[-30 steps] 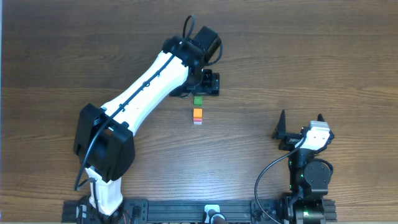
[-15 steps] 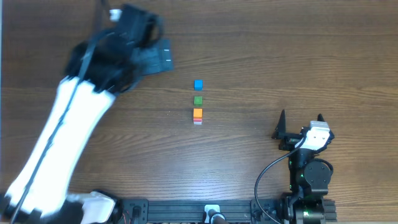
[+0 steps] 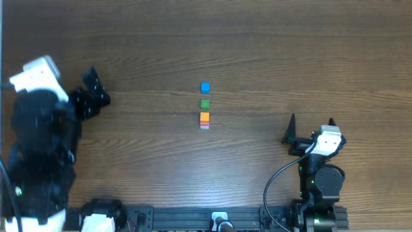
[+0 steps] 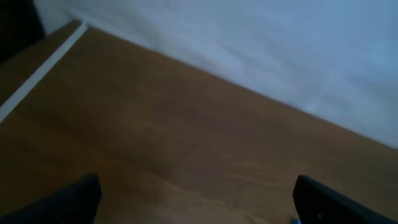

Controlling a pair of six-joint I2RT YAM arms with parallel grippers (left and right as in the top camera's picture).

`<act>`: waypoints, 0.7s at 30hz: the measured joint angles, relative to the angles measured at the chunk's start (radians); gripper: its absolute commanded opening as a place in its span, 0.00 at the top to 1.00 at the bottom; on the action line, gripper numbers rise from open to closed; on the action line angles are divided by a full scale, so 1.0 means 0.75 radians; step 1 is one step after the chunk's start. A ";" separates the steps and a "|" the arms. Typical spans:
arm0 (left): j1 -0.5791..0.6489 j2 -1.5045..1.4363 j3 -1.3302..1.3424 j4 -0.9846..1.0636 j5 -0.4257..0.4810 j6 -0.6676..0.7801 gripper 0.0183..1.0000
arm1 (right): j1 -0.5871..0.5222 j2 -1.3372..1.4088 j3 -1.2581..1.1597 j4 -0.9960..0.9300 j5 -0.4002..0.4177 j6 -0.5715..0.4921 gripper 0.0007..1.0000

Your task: Stack Cubes

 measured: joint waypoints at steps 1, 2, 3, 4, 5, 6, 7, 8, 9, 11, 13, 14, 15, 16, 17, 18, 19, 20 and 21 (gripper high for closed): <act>-0.003 -0.038 -0.043 0.031 0.009 0.004 0.00 | 0.000 0.000 0.000 -0.001 0.000 0.001 0.01; -0.009 -0.090 -0.108 0.085 0.016 0.009 0.00 | 0.000 0.000 0.000 -0.001 0.000 0.000 0.01; -0.017 -0.146 -0.184 0.139 0.024 0.014 0.00 | 0.000 0.000 0.000 -0.001 0.000 0.001 0.01; -0.023 -0.191 -0.250 0.186 0.032 0.019 0.00 | 0.000 0.000 0.000 -0.001 0.000 0.001 0.01; -0.030 -0.242 -0.325 0.223 0.037 0.020 0.00 | 0.000 0.000 0.000 0.000 0.000 0.001 0.01; -0.034 -0.295 -0.405 0.264 0.044 0.024 0.00 | 0.000 0.000 0.000 0.000 0.000 0.001 0.01; -0.036 -0.339 -0.469 0.299 0.045 0.026 0.00 | 0.000 0.000 0.000 0.000 0.000 0.000 0.01; -0.036 -0.394 -0.552 0.328 0.044 0.028 0.00 | 0.000 0.000 0.000 -0.001 -0.001 0.000 0.01; -0.037 -0.427 -0.595 0.346 0.034 0.027 0.00 | 0.000 -0.001 0.000 -0.001 -0.001 0.001 0.01; -0.037 -0.505 -0.684 0.363 -0.005 0.018 0.00 | 0.000 -0.001 0.000 -0.001 0.000 0.000 0.01; -0.037 -0.588 -0.755 0.358 -0.076 0.011 0.00 | 0.000 -0.001 0.000 0.000 0.000 0.000 0.01; -0.037 -0.620 -0.777 0.354 -0.109 0.007 0.00 | 0.000 -0.001 0.000 -0.001 0.000 0.000 0.01; -0.037 -0.650 -0.797 0.350 -0.139 0.002 0.00 | 0.000 -0.001 0.000 -0.001 -0.001 0.000 0.01; -0.037 -0.681 -0.816 0.349 -0.165 -0.003 0.00 | 0.000 -0.001 0.000 0.000 0.000 0.001 0.01; -0.037 -0.713 -0.837 0.348 -0.182 -0.003 0.00 | 0.000 -0.001 0.000 -0.001 0.000 0.001 0.01; -0.037 -0.753 -0.862 0.341 -0.192 -0.005 0.00 | 0.000 -0.001 0.000 -0.001 0.000 0.001 0.01; -0.037 -0.787 -0.879 0.331 -0.194 -0.007 0.00 | 0.000 -0.001 0.000 -0.001 0.000 0.000 0.01; -0.037 -0.825 -0.898 0.327 -0.194 -0.008 0.00 | 0.000 -0.001 0.000 -0.001 0.000 0.001 0.01; -0.037 -0.853 -0.911 0.325 -0.194 -0.008 0.00 | 0.000 -0.001 0.000 -0.001 0.000 0.001 0.01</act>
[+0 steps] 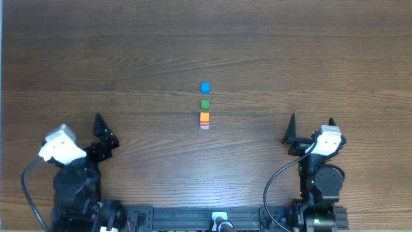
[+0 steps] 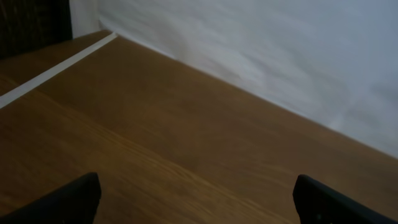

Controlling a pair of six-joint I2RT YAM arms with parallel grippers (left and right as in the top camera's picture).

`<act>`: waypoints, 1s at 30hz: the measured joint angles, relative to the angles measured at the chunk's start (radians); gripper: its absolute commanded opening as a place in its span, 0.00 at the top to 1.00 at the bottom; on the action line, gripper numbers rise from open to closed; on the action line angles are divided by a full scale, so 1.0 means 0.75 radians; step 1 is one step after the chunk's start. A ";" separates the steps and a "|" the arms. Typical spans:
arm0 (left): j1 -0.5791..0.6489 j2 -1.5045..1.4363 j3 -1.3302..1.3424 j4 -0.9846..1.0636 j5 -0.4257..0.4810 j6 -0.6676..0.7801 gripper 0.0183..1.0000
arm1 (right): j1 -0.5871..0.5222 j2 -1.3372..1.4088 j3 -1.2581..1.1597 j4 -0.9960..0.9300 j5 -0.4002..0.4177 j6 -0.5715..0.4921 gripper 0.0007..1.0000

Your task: Stack Cubes

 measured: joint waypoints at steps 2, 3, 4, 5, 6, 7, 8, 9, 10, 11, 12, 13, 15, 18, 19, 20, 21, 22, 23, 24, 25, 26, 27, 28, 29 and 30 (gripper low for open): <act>0.001 -0.100 -0.044 -0.002 0.020 0.001 0.00 | 0.000 0.000 0.000 0.001 0.000 0.000 0.01; 0.000 -0.145 -0.061 -0.002 0.035 0.005 0.00 | 0.000 0.000 0.000 0.000 0.000 -0.001 0.01; 0.000 -0.181 -0.074 -0.001 0.051 0.012 0.00 | 0.000 0.000 0.000 0.000 0.000 -0.001 0.01; -0.001 -0.202 -0.083 0.003 0.072 0.020 0.00 | 0.000 0.000 0.000 0.001 0.000 0.000 0.01; -0.004 -0.204 -0.086 0.006 0.093 0.034 0.00 | 0.000 0.000 0.000 0.000 -0.001 0.000 0.01; -0.012 -0.204 -0.091 0.011 0.115 0.049 0.00 | 0.000 0.000 0.000 0.001 0.000 0.000 0.01; -0.026 -0.204 -0.099 0.018 0.142 0.071 0.00 | 0.000 0.000 0.000 0.000 0.000 0.000 0.01; -0.043 -0.204 -0.106 0.022 0.161 0.088 0.00 | 0.000 0.000 0.000 0.000 0.000 0.000 0.01; -0.063 -0.204 -0.114 0.027 0.175 0.104 0.00 | 0.000 0.000 0.000 0.000 0.000 0.000 0.01; -0.080 -0.204 -0.123 0.035 0.186 0.114 0.00 | 0.000 0.000 0.000 0.000 0.000 0.000 0.01; -0.099 -0.204 -0.135 0.054 0.194 0.126 0.00 | 0.000 0.000 0.000 0.000 0.000 0.000 0.01; -0.115 -0.205 -0.150 0.078 0.195 0.134 0.00 | 0.000 0.000 0.000 0.000 0.000 0.001 0.01; -0.141 -0.206 -0.194 0.157 0.166 0.143 0.00 | 0.000 0.000 0.000 0.000 -0.001 0.000 0.01; -0.146 -0.207 -0.259 0.244 0.047 0.143 0.00 | 0.000 0.000 0.000 0.000 0.000 0.000 0.01; -0.146 -0.208 -0.280 0.248 0.003 0.143 0.00 | 0.000 0.000 0.000 0.000 0.000 -0.001 0.01; -0.146 -0.208 -0.297 0.250 -0.034 0.143 0.00 | 0.000 0.000 0.000 0.000 0.000 0.001 0.01; -0.146 -0.208 -0.310 0.253 -0.063 0.143 0.00 | 0.000 0.000 0.000 0.000 0.000 0.000 0.01; -0.146 -0.208 -0.321 0.257 -0.098 0.143 0.00 | 0.000 0.000 0.000 0.000 0.000 0.000 0.01; -0.148 -0.208 -0.323 0.263 -0.111 0.142 0.00 | 0.000 0.000 0.000 0.000 -0.001 0.000 0.01; -0.152 -0.208 -0.323 0.273 -0.124 0.141 0.00 | 0.000 0.000 0.000 0.000 0.000 0.001 0.01; -0.157 -0.208 -0.325 0.284 -0.131 0.140 0.00 | 0.000 0.000 0.000 0.000 0.000 -0.001 0.01; -0.166 -0.208 -0.331 0.311 -0.140 0.139 0.00 | 0.000 0.000 0.000 0.000 -0.001 -0.001 0.01; -0.176 -0.208 -0.341 0.343 -0.145 0.136 0.00 | 0.000 0.000 0.000 0.000 -0.001 0.000 0.01; -0.186 -0.208 -0.350 0.368 -0.146 0.135 0.00 | 0.000 0.000 0.000 0.000 0.000 0.000 0.01; -0.198 -0.208 -0.364 0.399 -0.146 0.135 0.00 | 0.000 0.000 0.000 0.000 0.000 0.001 0.01; -0.212 -0.209 -0.381 0.432 -0.142 0.135 0.00 | 0.000 0.000 0.000 0.000 0.000 0.000 0.01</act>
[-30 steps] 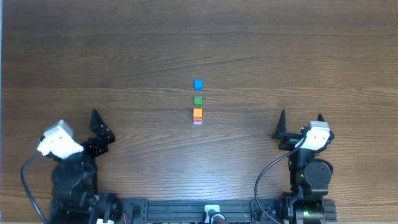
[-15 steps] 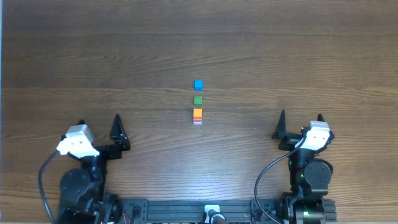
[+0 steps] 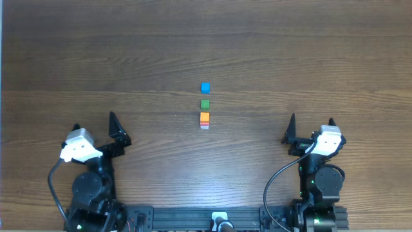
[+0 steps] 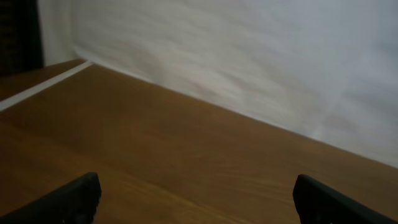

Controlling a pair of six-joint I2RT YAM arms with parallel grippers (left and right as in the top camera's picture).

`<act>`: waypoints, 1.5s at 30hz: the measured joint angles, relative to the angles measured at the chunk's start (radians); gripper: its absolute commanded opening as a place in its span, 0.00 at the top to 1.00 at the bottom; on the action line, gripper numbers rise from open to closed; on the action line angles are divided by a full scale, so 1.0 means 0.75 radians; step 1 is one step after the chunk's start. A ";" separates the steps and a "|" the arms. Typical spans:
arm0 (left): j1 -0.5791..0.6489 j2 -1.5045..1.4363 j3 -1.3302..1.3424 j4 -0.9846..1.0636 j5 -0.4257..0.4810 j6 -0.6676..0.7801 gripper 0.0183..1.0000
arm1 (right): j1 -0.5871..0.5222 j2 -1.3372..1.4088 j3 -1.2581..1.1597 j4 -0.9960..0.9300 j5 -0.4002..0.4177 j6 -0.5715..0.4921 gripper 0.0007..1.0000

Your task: Stack Cubes

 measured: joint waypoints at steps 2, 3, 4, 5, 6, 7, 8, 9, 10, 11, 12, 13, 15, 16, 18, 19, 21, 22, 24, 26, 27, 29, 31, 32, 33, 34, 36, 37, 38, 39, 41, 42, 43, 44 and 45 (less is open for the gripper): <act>-0.016 -0.001 -0.031 0.045 0.021 -0.003 0.00 | 0.000 0.000 0.000 0.000 0.000 0.000 0.01; -0.023 -0.001 -0.054 0.077 0.051 -0.004 0.00 | 0.000 0.000 0.000 0.000 0.000 -0.001 0.01; -0.025 -0.001 -0.066 0.085 0.069 -0.004 0.00 | 0.000 0.000 0.000 0.000 0.000 0.000 0.01; -0.028 -0.001 -0.084 0.101 0.101 -0.004 0.00 | 0.000 0.000 0.000 0.000 0.000 0.001 0.01; -0.029 -0.001 -0.104 0.115 0.133 -0.004 0.00 | 0.000 0.000 0.000 0.000 0.000 0.000 0.01; -0.030 -0.001 -0.133 0.131 0.174 -0.004 0.00 | 0.000 0.000 0.000 0.000 0.000 0.000 0.01; -0.031 0.001 -0.143 0.131 0.188 -0.004 0.00 | 0.000 0.000 0.000 0.000 0.000 -0.001 0.01; -0.032 0.009 -0.148 0.140 0.209 -0.004 0.00 | 0.000 0.000 0.000 0.000 0.000 -0.001 0.01; -0.032 0.013 -0.148 0.140 0.215 -0.004 0.00 | 0.000 0.000 0.000 0.000 0.000 0.001 0.01; -0.032 0.018 -0.148 0.140 0.224 -0.004 0.00 | 0.000 0.000 0.000 0.000 0.000 0.000 0.01; -0.032 0.021 -0.148 0.140 0.230 -0.004 0.00 | 0.000 0.000 0.000 0.000 0.000 0.001 0.01; -0.032 0.027 -0.148 0.140 0.237 -0.004 0.00 | 0.000 0.000 0.000 0.000 0.000 0.000 0.01; -0.032 0.037 -0.149 0.140 0.243 -0.004 0.00 | 0.000 0.000 0.000 0.000 0.000 -0.001 0.01; -0.032 0.042 -0.149 0.140 0.244 -0.004 0.00 | 0.000 0.000 0.000 0.000 0.000 0.001 0.01; -0.032 0.053 -0.149 0.140 0.247 -0.004 0.00 | 0.000 0.000 0.000 0.000 0.000 -0.001 0.01; -0.032 0.058 -0.149 0.140 0.248 -0.004 0.00 | 0.000 0.000 0.000 0.000 0.000 -0.001 0.01; -0.032 0.067 -0.149 0.140 0.248 -0.004 0.00 | 0.000 0.000 0.000 0.000 0.000 0.000 0.01; -0.032 0.069 -0.149 0.140 0.248 -0.004 0.00 | 0.000 0.000 0.000 0.000 0.000 0.000 0.01; -0.032 0.074 -0.149 0.140 0.248 -0.004 0.00 | 0.000 0.000 0.000 0.000 0.000 0.000 0.01; -0.032 0.074 -0.149 0.141 0.248 -0.004 0.00 | 0.000 0.000 0.000 0.000 0.000 0.000 0.01; -0.032 0.074 -0.149 0.140 0.248 -0.004 0.00 | 0.000 0.000 0.000 0.000 0.000 0.000 0.01; -0.032 0.074 -0.149 0.140 0.248 -0.004 0.00 | 0.000 0.000 0.000 0.000 0.000 -0.001 0.01; -0.032 0.074 -0.149 0.140 0.248 -0.004 0.00 | 0.000 0.000 0.000 0.000 0.000 0.000 0.01; -0.032 0.074 -0.149 0.140 0.248 -0.004 0.00 | 0.000 0.000 0.000 0.000 0.000 -0.001 0.01; -0.032 0.074 -0.149 0.140 0.248 -0.004 0.00 | 0.000 0.000 0.000 0.000 0.000 0.000 0.01; -0.032 0.074 -0.149 0.140 0.248 -0.004 0.00 | 0.000 0.000 0.000 0.000 0.000 -0.001 0.01; -0.030 0.074 -0.149 0.140 0.247 -0.004 0.00 | 0.000 0.000 0.000 0.000 0.000 0.000 0.01; -0.020 0.074 -0.149 0.141 0.248 -0.004 0.00 | 0.000 0.000 0.000 0.000 0.000 -0.001 0.01; -0.003 0.074 -0.149 0.144 0.259 -0.004 0.00 | 0.000 0.000 0.000 0.000 0.000 -0.001 0.01; 0.019 0.074 -0.149 0.148 0.277 -0.003 0.00 | 0.000 0.000 0.000 0.000 -0.001 -0.001 0.01; 0.073 0.074 -0.149 0.155 0.337 0.004 0.00 | 0.000 0.000 0.000 0.000 0.000 -0.001 0.01; 0.107 0.074 -0.149 0.156 0.388 0.019 0.00 | 0.000 0.000 0.000 0.000 -0.001 0.000 0.01; 0.139 0.073 -0.149 0.156 0.436 0.036 0.00 | 0.000 0.000 0.000 0.000 0.000 0.001 0.01; 0.175 0.071 -0.149 0.155 0.491 0.054 0.00 | 0.000 0.000 0.000 0.000 -0.001 0.000 0.01; 0.210 0.066 -0.151 0.155 0.542 0.068 0.00 | 0.000 0.000 0.000 0.000 0.000 -0.001 0.01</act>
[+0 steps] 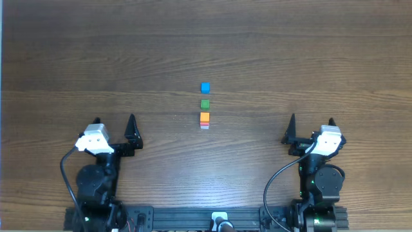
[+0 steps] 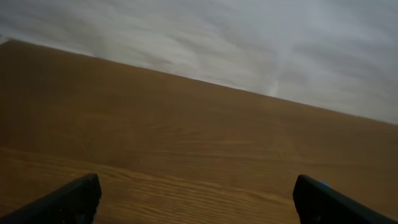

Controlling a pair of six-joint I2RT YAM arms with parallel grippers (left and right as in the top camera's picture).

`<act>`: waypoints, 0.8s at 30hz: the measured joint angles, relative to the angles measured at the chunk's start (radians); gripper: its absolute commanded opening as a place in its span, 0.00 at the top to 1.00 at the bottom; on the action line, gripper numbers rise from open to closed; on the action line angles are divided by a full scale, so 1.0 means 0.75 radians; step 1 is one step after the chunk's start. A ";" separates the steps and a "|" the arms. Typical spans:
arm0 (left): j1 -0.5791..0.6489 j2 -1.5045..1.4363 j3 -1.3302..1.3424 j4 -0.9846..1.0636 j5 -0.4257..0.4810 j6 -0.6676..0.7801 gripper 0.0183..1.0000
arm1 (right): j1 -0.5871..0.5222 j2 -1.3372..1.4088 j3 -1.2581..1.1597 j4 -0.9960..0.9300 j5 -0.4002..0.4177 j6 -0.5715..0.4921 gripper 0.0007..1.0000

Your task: Stack Cubes

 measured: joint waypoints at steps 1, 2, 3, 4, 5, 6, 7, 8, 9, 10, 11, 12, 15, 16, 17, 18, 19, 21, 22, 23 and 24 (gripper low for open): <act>0.026 -0.007 -0.002 -0.002 0.034 0.010 0.00 | 0.000 0.000 0.000 0.000 0.000 0.000 0.01; 0.061 -0.018 -0.004 -0.005 0.077 0.019 0.00 | 0.000 0.000 0.000 0.000 0.000 0.000 0.01; 0.085 -0.027 -0.006 -0.006 0.104 0.024 0.00 | 0.000 0.000 0.000 0.000 0.000 0.001 0.01; 0.107 -0.037 -0.008 -0.007 0.126 0.028 0.00 | 0.000 0.000 0.000 0.000 0.000 0.001 0.01; 0.124 -0.046 -0.009 -0.006 0.145 0.031 0.00 | 0.000 0.000 0.000 0.000 -0.001 0.001 0.01; 0.139 -0.054 -0.009 -0.006 0.161 0.034 0.00 | 0.000 0.000 0.000 0.000 0.000 0.001 0.01; 0.155 -0.061 -0.009 -0.006 0.176 0.039 0.00 | 0.000 0.000 0.000 0.000 0.000 -0.001 0.01; 0.163 -0.063 -0.009 -0.006 0.184 0.040 0.00 | 0.000 0.000 0.000 0.000 0.000 0.001 0.01; 0.172 -0.064 -0.009 -0.006 0.193 0.044 0.00 | 0.000 0.000 0.000 0.000 0.000 0.000 0.01; 0.179 -0.064 -0.009 -0.006 0.199 0.044 0.00 | 0.000 0.000 0.000 0.000 0.000 0.001 0.01; 0.186 -0.064 -0.010 -0.006 0.204 0.045 0.00 | 0.000 0.000 0.000 0.000 0.000 0.001 0.01; 0.193 -0.064 -0.010 -0.006 0.209 0.045 0.00 | 0.000 0.000 0.000 0.000 0.000 0.001 0.01; 0.217 -0.064 -0.010 -0.006 0.219 0.048 0.00 | 0.000 0.000 0.000 0.000 0.000 0.001 0.01; 0.223 -0.064 -0.010 -0.006 0.220 0.048 0.00 | 0.000 0.000 0.000 0.000 -0.001 0.001 0.01; 0.226 -0.064 -0.010 -0.006 0.221 0.048 0.00 | 0.000 0.000 0.000 0.000 0.000 0.001 0.01; 0.228 -0.064 -0.010 -0.006 0.224 0.048 0.00 | 0.000 0.000 0.000 0.000 0.000 0.001 0.01; 0.228 -0.064 -0.010 -0.006 0.224 0.048 0.00 | 0.000 0.000 0.000 0.000 0.000 0.001 0.01; 0.228 -0.064 -0.010 -0.006 0.224 0.048 0.00 | 0.000 0.000 0.000 0.000 0.000 0.000 0.01; 0.228 -0.064 -0.010 -0.006 0.224 0.048 0.00 | 0.000 0.000 0.000 0.000 0.000 0.001 0.01; 0.228 -0.064 -0.010 -0.006 0.224 0.048 0.00 | 0.000 0.000 0.000 0.000 0.000 0.000 0.01; 0.228 -0.064 -0.010 -0.006 0.224 0.048 0.00 | 0.000 0.000 0.000 0.000 0.000 0.001 0.01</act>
